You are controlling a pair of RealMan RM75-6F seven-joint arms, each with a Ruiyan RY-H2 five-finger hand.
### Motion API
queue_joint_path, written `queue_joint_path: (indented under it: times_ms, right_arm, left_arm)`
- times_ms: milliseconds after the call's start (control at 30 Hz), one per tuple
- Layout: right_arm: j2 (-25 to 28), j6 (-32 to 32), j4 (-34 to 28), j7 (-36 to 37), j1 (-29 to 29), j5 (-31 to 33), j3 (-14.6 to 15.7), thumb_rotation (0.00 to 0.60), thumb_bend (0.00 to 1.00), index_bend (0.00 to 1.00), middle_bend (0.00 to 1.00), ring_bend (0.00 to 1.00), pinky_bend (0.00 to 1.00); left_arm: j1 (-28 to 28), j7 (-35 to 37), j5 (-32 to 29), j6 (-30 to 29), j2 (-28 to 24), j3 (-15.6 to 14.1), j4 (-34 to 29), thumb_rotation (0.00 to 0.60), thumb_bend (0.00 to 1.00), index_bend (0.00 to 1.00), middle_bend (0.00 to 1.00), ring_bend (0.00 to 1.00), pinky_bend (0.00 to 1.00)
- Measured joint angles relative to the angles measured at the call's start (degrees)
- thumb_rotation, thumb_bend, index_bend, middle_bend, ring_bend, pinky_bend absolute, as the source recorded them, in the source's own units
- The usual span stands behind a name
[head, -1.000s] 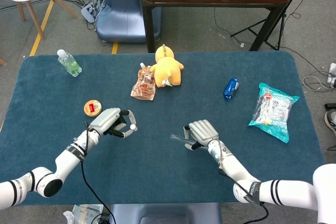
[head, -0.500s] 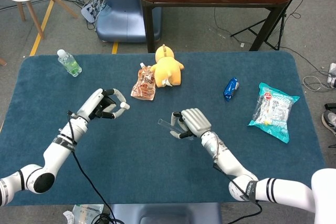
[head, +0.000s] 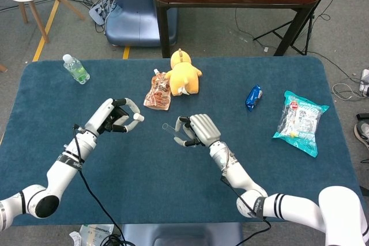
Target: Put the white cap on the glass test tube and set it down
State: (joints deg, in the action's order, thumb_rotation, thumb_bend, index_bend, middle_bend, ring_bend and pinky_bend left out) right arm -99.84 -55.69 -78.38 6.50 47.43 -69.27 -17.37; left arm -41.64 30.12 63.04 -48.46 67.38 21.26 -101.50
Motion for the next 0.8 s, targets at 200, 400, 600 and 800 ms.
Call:
queue_joint_path:
  times_ms: [200, 400, 600, 800]
  right_arm:
    - [-1.7, 0.3, 1.9, 1.8, 1.0, -0.8, -0.8, 0.6, 0.65, 0.65, 0.88, 1.0, 1.0]
    - [-2.0, 0.5, 2.2, 2.1, 1.5, -1.1, -1.3, 0.6, 0.65, 0.65, 0.88, 1.0, 1.0]
    - [-2.3, 0.7, 2.4, 2.2, 1.7, -0.9, -1.5, 0.6, 0.65, 0.65, 0.88, 1.0, 1.0]
    - [-2.4, 0.8, 2.7, 2.6, 1.8, -1.0, -1.6, 0.6, 0.65, 0.65, 0.88, 1.0, 1.0]
  left_arm:
    - [-0.6, -1.9, 1.1, -0.9, 1.7, -0.4, 0.6, 0.6, 0.32, 0.54, 1.0, 1.0, 1.0]
    - [-1.4, -3.0, 1.3, -1.1, 2.9, -0.4, 1.1, 0.6, 0.32, 0.54, 1.0, 1.0, 1.0]
    - [-1.9, -3.8, 1.3, -1.2, 3.8, -0.5, 1.3, 0.6, 0.32, 0.54, 1.0, 1.0, 1.0]
    - [-2.4, -4.4, 1.1, -0.8, 4.4, -0.5, 1.3, 0.6, 0.32, 0.54, 1.0, 1.0, 1.0]
